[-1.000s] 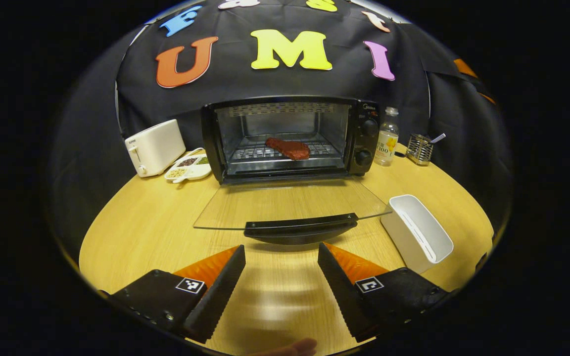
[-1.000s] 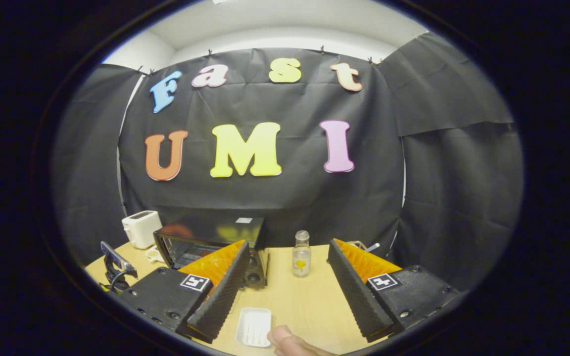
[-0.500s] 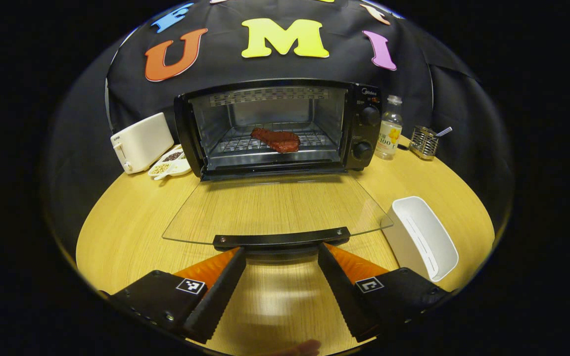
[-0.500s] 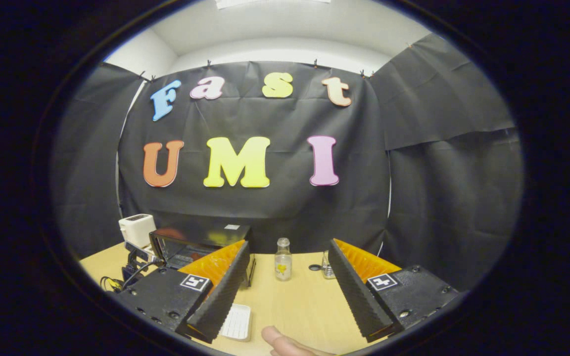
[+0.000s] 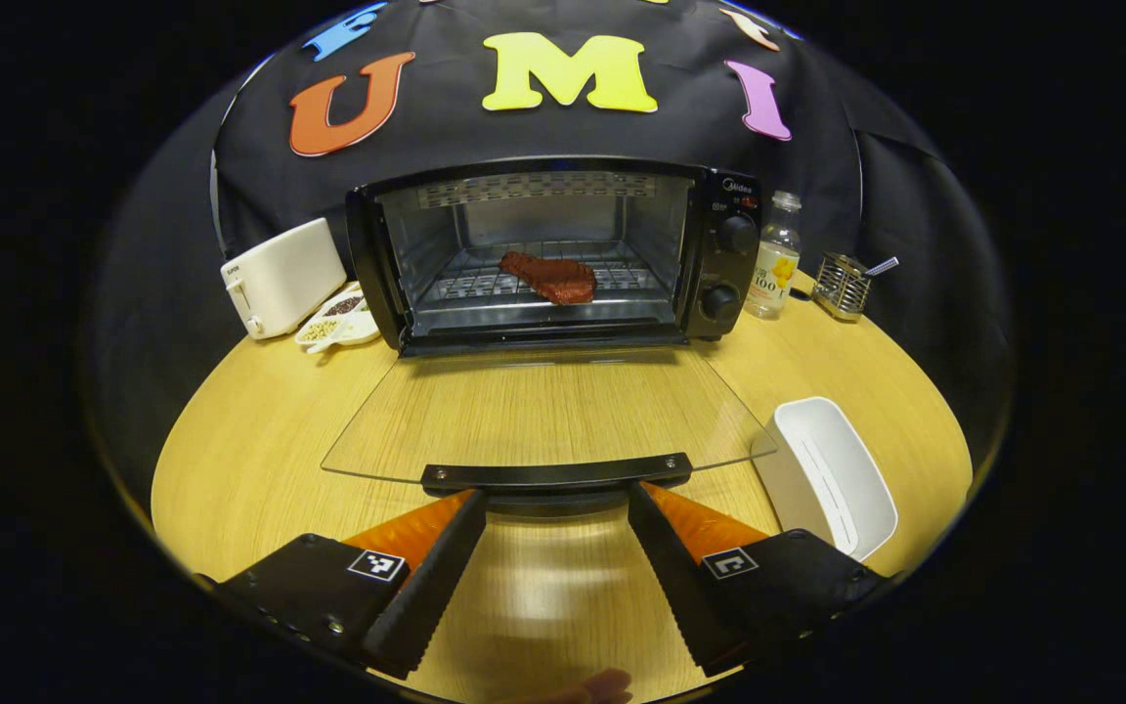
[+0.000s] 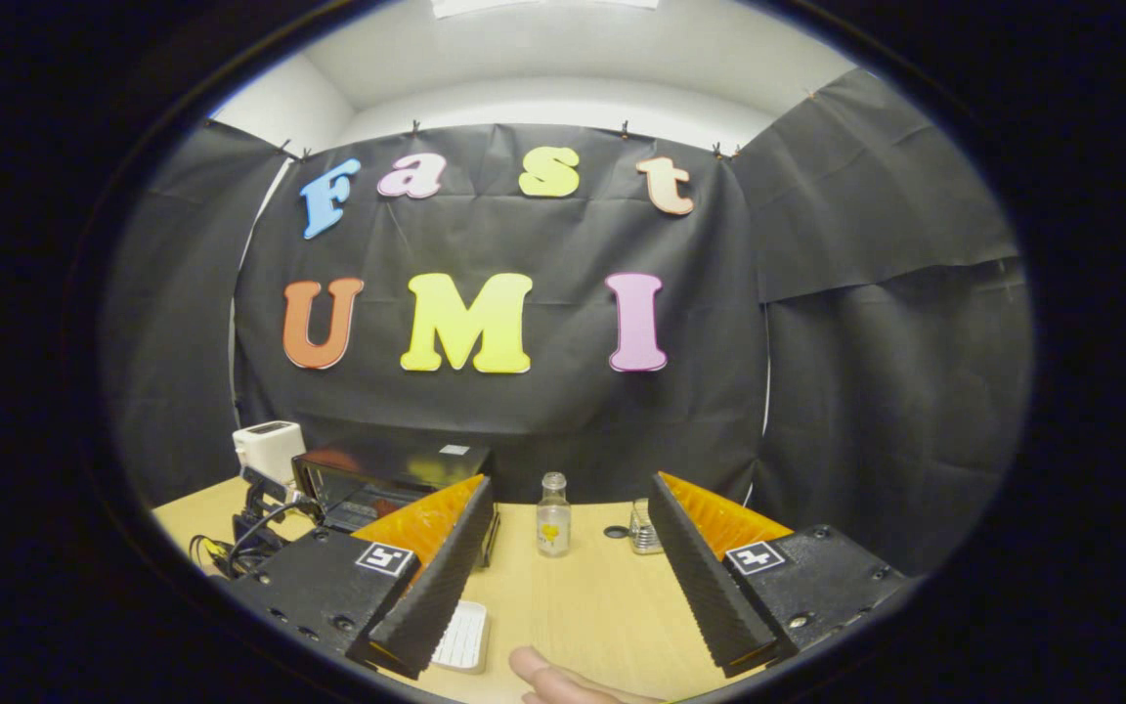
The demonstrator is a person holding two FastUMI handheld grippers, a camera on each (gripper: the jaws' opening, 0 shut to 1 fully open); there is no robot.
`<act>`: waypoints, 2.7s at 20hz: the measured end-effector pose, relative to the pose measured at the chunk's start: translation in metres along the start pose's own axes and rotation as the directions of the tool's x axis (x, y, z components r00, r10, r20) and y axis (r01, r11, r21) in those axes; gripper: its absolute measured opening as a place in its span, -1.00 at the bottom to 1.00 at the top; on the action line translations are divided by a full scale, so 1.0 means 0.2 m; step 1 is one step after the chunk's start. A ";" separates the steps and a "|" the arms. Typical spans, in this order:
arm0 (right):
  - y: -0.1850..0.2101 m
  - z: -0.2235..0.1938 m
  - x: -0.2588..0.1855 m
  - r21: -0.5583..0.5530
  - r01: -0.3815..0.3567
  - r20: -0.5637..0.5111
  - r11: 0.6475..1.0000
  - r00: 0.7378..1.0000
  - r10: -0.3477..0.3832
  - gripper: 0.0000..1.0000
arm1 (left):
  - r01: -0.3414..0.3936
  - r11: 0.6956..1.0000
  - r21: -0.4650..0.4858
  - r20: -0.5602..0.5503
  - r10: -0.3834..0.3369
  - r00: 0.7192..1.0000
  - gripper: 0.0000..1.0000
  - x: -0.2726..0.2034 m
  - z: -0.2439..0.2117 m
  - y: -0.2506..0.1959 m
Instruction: Open the electric oven with the left hand, put the food in, and close the electric oven.
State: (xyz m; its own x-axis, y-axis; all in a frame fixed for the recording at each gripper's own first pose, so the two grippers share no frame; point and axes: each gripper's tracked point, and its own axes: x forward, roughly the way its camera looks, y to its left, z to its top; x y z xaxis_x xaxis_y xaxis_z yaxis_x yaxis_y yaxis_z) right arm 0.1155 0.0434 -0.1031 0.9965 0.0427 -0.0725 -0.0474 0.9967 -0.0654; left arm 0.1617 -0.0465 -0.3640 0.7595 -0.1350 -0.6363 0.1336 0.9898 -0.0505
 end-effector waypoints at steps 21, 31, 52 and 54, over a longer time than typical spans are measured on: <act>-0.11 0.09 -0.22 -0.060 0.060 0.020 0.996 0.998 -0.059 1.00 | -0.038 0.999 0.004 0.316 0.035 0.948 0.94 0.02 0.71 0.12; -0.10 0.15 -0.46 -0.053 0.053 0.041 0.997 0.998 -0.051 1.00 | -0.070 0.998 -0.006 0.398 0.067 0.915 0.94 -0.22 0.75 0.17; -0.11 0.28 -1.02 0.030 0.043 0.135 0.999 0.990 -0.047 1.00 | -0.101 0.992 -0.072 0.661 0.123 0.740 0.92 -1.87 0.68 0.08; -0.11 0.27 -1.05 0.041 0.035 0.132 0.999 0.990 -0.040 1.00 | -0.092 0.993 -0.069 0.653 0.114 0.749 0.92 -1.87 0.60 0.05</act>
State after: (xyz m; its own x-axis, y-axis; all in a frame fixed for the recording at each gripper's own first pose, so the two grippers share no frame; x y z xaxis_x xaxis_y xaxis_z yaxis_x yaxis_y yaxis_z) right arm -0.0896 0.0163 -0.0331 0.9980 0.0114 0.0621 -0.0097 0.9996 -0.0275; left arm -0.0439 0.0081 -0.0342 0.9996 -0.0183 0.0205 0.0192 0.9988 -0.0447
